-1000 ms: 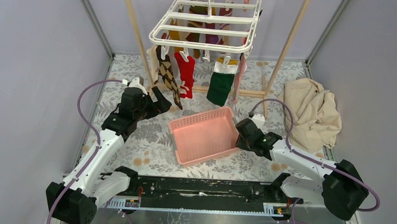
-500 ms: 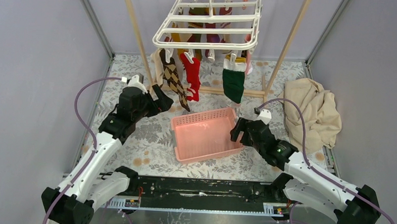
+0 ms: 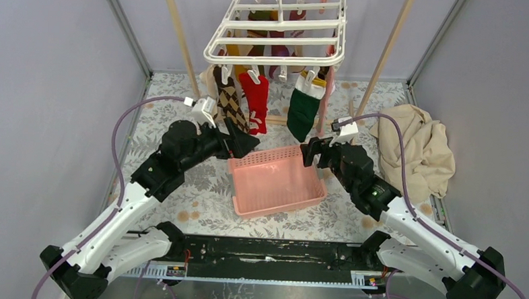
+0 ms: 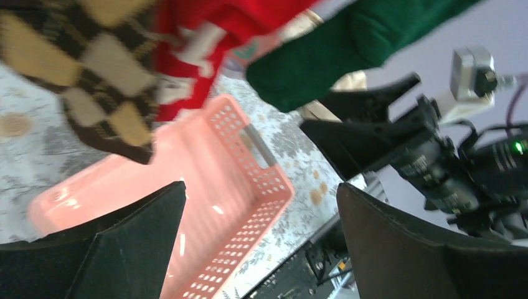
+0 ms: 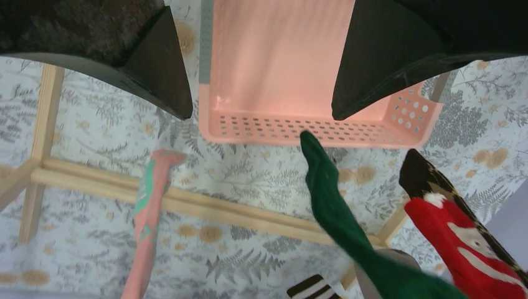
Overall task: Remove the socks clipped to the hanger
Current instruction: Adjust the bin at the center of the board.
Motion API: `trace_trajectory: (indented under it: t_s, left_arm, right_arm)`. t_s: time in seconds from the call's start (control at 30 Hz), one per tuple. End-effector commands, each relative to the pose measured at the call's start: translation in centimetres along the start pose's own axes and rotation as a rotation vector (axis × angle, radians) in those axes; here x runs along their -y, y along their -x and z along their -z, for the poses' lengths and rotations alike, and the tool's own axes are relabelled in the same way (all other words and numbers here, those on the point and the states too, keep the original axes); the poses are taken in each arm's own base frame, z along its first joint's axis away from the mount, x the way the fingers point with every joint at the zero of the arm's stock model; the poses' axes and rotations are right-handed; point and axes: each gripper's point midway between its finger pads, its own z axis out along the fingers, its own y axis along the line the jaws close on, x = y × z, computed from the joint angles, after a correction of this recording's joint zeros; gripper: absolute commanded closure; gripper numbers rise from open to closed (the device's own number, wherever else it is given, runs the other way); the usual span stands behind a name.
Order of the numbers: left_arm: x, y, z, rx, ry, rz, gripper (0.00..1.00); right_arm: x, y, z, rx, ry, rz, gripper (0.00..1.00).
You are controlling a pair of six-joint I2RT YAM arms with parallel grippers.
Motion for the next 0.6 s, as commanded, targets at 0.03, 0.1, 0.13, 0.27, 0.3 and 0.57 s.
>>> trace_trajectory:
  t_s: [0.03, 0.1, 0.13, 0.27, 0.3, 0.57]
  left_arm:
    - [5.1, -0.2, -1.0, 0.068, -0.148, -0.048, 0.01]
    - [6.4, -1.2, -2.2, 0.075, -0.165, -0.086, 0.01]
    - [6.9, -1.6, -2.9, 0.075, -0.161, -0.113, 0.01]
    - [8.7, -2.8, -5.5, 0.086, -0.184, -0.199, 0.01]
    - [8.7, -2.8, -6.1, 0.092, -0.180, -0.205, 0.01]
    - [8.4, -3.7, -9.1, 0.067, -0.187, -0.249, 0.01]
  right_arm:
    - [-1.0, 7.4, 0.4, 0.191, 0.028, 0.055, 0.10]
    - [-1.2, 8.3, 0.5, 0.209, 0.041, 0.072, 0.10]
    - [-1.3, 8.8, 0.4, 0.216, 0.047, 0.076, 0.11]
    - [-1.7, 10.4, -0.1, 0.245, 0.082, 0.090, 0.11]
    - [-1.6, 10.7, -0.4, 0.251, 0.078, 0.096, 0.11]
    - [0.4, 12.2, -2.6, 0.265, 0.163, 0.029, 0.16]
